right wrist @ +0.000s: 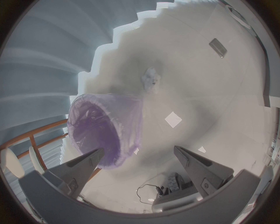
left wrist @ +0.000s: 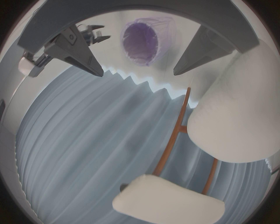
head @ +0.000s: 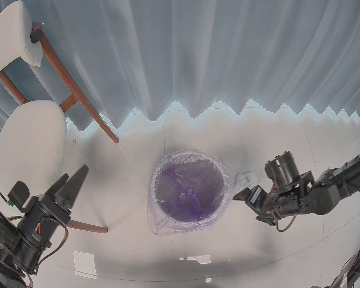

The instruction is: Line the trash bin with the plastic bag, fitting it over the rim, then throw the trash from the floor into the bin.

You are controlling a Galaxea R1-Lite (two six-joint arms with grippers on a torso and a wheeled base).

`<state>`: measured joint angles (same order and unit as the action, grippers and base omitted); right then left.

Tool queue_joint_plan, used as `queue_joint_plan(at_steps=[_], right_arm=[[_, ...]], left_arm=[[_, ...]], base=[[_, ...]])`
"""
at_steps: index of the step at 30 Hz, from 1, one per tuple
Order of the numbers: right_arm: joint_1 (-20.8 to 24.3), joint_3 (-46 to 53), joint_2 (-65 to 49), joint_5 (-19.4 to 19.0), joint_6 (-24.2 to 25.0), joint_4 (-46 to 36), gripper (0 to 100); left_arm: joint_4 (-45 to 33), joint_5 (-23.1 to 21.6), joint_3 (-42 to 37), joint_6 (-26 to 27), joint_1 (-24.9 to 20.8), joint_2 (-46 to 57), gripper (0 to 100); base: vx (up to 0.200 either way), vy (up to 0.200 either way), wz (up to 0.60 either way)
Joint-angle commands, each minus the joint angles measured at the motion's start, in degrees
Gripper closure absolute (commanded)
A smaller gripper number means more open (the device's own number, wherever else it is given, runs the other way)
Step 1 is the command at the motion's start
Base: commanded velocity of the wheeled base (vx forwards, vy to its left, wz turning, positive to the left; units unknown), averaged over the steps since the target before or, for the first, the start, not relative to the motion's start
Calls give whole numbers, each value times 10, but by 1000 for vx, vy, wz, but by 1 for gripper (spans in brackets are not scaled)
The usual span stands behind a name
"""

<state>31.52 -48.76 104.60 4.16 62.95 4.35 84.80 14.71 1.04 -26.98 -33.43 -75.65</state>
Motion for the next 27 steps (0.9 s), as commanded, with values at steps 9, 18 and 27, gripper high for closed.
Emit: queue_joint_plan(at_steps=[9, 18, 27], right_arm=[[64, -118, 173, 39, 24, 59, 0], [61, -158, 225, 51, 24, 72, 0], [60, -184, 286, 69, 24, 101, 100]], left_arm=[[-106, -119, 38, -16, 70, 163, 0], [-322, -158, 194, -12, 144, 147, 0], [-321, -227, 195, 75, 206, 120, 0]], base=[[0, 0, 0], [0, 0, 0], [0, 0, 0]])
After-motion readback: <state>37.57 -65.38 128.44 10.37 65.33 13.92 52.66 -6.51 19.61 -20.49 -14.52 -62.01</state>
